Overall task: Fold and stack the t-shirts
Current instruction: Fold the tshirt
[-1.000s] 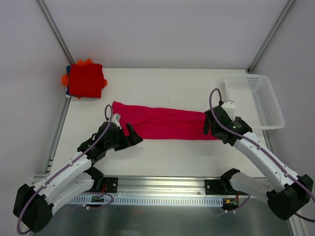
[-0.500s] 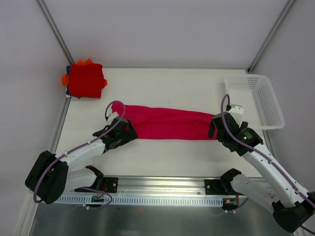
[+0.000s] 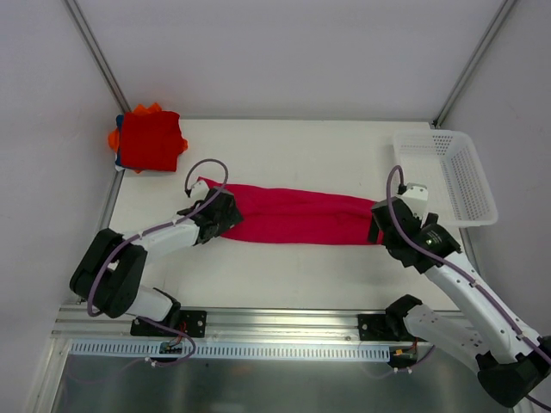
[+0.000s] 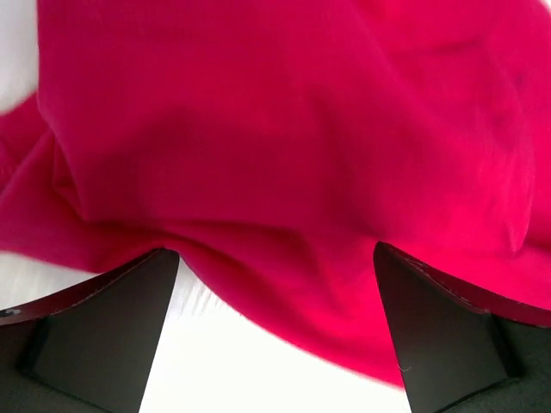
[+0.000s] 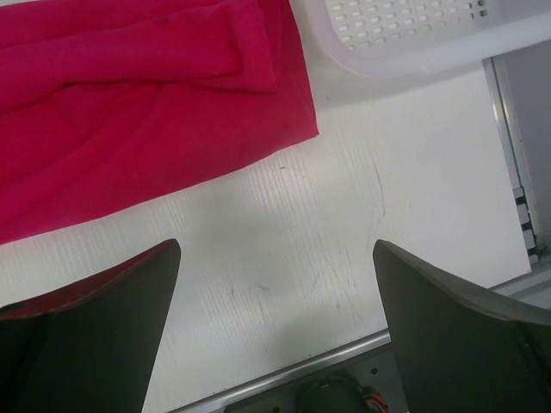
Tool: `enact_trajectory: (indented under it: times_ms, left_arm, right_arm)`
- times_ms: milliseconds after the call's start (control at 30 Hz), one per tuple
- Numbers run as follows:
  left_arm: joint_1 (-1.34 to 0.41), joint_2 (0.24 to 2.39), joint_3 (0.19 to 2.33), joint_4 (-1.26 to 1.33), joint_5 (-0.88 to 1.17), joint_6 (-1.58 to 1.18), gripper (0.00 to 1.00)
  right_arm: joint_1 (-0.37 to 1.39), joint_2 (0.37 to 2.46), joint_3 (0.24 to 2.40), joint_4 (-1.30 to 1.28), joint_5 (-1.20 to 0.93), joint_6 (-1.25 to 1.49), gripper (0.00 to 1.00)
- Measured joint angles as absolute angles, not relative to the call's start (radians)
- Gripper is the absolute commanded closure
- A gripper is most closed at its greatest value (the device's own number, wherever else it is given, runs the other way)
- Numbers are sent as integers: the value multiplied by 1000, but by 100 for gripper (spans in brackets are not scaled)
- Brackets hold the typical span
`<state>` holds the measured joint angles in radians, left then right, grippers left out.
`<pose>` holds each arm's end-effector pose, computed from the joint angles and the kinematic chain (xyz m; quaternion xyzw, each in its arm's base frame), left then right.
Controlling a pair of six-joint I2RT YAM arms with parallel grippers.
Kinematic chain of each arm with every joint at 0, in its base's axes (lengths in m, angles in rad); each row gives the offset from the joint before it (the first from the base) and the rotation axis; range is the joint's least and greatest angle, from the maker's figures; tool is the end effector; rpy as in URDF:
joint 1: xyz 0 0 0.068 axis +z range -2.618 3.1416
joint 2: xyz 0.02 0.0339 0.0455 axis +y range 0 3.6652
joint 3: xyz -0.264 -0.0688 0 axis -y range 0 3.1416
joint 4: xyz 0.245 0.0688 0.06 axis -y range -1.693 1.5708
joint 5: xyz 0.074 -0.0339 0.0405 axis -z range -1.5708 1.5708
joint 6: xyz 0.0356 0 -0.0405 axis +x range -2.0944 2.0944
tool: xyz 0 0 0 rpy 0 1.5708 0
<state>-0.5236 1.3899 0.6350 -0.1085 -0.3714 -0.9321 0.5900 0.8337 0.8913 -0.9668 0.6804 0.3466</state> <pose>0.2331 -0.1197 0.1676 -0.2496 0.8898 -0.0972 0.3694 0.1339 0.0627 0.3028 -0.0007 0.8981 -0.1434 0.4157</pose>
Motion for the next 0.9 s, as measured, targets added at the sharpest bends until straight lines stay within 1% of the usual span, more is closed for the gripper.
enact_trajectory:
  times_ms: [67,133,167,200,300,333,367,633,900]
  left_arm:
    - [-492,1438,676,-104,-367,-931,1]
    - [-459,1480,712,-89,-355,-931,14]
    - [-443,1499,725,-80,-348,-928,24]
    - [-431,1515,735,-72,-344,-929,45]
    - [-400,1555,755,-54,-320,-926,78]
    - [-392,1565,760,-54,-313,-925,95]
    - [-388,1573,764,-54,-304,-923,100]
    - [-339,1649,849,-57,-255,-892,100]
    - [-252,1825,1103,-128,-175,-781,100]
  right_arm:
    - [590,858,891,-967,694,339,0]
    - [590,879,892,-966,703,331,0]
    - [590,890,892,-966,707,326,0]
    - [590,899,894,-965,710,321,1]
    - [590,920,898,-960,719,306,0]
    - [590,925,900,-955,721,301,1]
    - [590,929,901,-949,722,297,1]
    - [590,997,905,-901,727,272,1]
    - [590,1099,905,-847,725,250,1]
